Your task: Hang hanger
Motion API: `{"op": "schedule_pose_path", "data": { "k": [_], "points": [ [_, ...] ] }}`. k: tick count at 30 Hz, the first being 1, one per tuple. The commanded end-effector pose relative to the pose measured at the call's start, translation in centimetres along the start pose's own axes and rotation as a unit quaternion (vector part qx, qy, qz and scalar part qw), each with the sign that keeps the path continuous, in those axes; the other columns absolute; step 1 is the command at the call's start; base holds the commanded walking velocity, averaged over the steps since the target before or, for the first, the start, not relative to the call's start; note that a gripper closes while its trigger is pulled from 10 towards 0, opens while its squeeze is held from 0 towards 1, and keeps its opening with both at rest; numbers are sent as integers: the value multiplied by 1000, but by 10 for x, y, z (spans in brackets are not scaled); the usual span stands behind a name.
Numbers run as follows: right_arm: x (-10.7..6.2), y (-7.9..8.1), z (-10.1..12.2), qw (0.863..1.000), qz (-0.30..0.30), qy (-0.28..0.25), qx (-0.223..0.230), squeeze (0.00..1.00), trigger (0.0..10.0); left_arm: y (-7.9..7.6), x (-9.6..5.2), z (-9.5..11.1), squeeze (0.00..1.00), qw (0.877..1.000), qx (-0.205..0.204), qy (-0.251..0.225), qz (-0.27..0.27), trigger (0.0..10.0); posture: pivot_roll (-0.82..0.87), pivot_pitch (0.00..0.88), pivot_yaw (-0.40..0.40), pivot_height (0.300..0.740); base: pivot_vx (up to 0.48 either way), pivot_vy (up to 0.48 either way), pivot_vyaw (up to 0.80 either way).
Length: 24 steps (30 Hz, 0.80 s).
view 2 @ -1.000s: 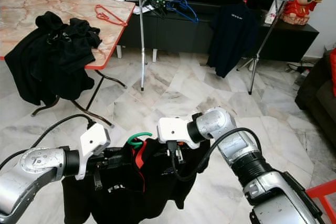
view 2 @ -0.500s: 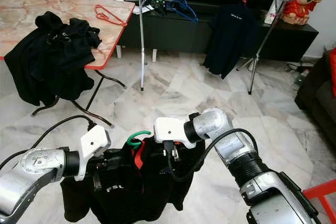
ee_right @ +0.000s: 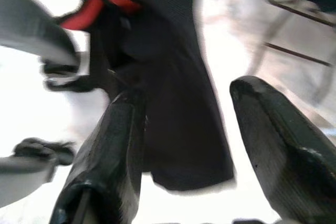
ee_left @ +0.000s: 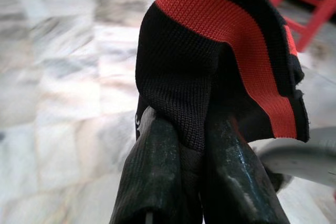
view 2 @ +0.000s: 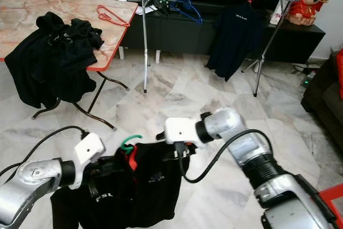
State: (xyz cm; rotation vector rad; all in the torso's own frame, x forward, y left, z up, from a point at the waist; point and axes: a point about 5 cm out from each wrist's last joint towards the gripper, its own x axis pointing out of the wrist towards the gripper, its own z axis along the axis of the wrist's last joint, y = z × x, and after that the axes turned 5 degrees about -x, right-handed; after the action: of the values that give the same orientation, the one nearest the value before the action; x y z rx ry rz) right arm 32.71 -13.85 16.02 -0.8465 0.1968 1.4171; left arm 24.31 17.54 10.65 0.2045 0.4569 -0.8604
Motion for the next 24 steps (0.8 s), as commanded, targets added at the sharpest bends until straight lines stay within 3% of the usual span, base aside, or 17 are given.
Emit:
{"op": "schedule_pose_path", "data": {
  "k": [1,2,3,6,7,8,9,10,13,14,15,16,18,19,22,23,24],
  "points": [
    [-15,-14,2,998,-56,-9,12,1000,10000,3,-2,6,0,1000,15,-20,19,0,19,16,-116,716,0,0,0],
    [-26,-19,-1,993,-107,-24,33,608,10000,5,-3,3,0,999,6,-24,38,0,15,16,-111,716,0,0,0],
    [-37,-24,-4,986,-154,-40,59,0,10000,7,-3,0,0,998,3,-27,52,0,9,16,-107,716,0,0,0],
    [-65,-32,-19,946,-281,-85,140,0,10000,11,-6,-8,0,995,-6,-31,96,0,2,16,-102,716,0,0,0],
    [-65,-32,-19,946,-281,-85,140,0,10000,11,-6,-8,0,995,-6,-31,96,0,2,16,-102,716,0,0,0],
    [-74,-34,-26,924,-329,-94,169,0,10000,13,-6,-10,0,993,-10,-34,115,0,1,15,-93,716,0,0,0],
    [-91,-35,-49,861,-428,-108,251,0,10000,17,-7,-12,0,987,-22,-44,151,0,-2,14,-84,716,0,0,0],
    [-91,-35,-49,861,-428,-108,251,0,10000,17,-7,-12,0,987,-22,-44,151,0,-2,14,-84,716,0,0,0],
    [-105,-8,-105,737,-547,-65,392,0,10000,30,-9,-12,0,969,-26,-63,238,0,1,10,-70,716,0,0,0],
    [-105,-8,-105,737,-547,-65,392,0,10000,30,-9,-12,0,969,-26,-63,238,0,1,10,-70,716,0,0,0],
    [-104,5,-121,700,-569,-45,429,0,10000,32,-9,-11,0,964,-30,-71,254,2314,-1,10,-67,716,0,0,0],
    [-95,26,-138,674,-573,-8,466,0,10000,33,-8,-8,0,961,-28,-81,261,10000,1,2,-61,716,0,0,0],
    [-74,64,-161,643,-564,67,514,0,10000,32,-5,-5,0,957,-32,-97,271,10000,8,0,-56,716,0,0,0],
    [-74,64,-161,643,-564,67,514,0,10000,32,-5,-5,0,957,-32,-97,271,10000,8,0,-56,716,0,0,0],
    [-38,114,-176,620,-530,137,563,0,10000,30,-1,-2,0,951,-43,-120,282,10000,8,0,-49,716,0,0,0],
    [-38,114,-176,620,-530,137,563,0,10000,30,-1,-2,0,951,-43,-120,282,10000,8,0,-49,716,0,0,0],
    [-20,139,-180,596,-518,160,592,0,10000,30,0,-1,0,944,-52,-133,296,10000,8,0,-49,716,0,0,0]
  ]
}}
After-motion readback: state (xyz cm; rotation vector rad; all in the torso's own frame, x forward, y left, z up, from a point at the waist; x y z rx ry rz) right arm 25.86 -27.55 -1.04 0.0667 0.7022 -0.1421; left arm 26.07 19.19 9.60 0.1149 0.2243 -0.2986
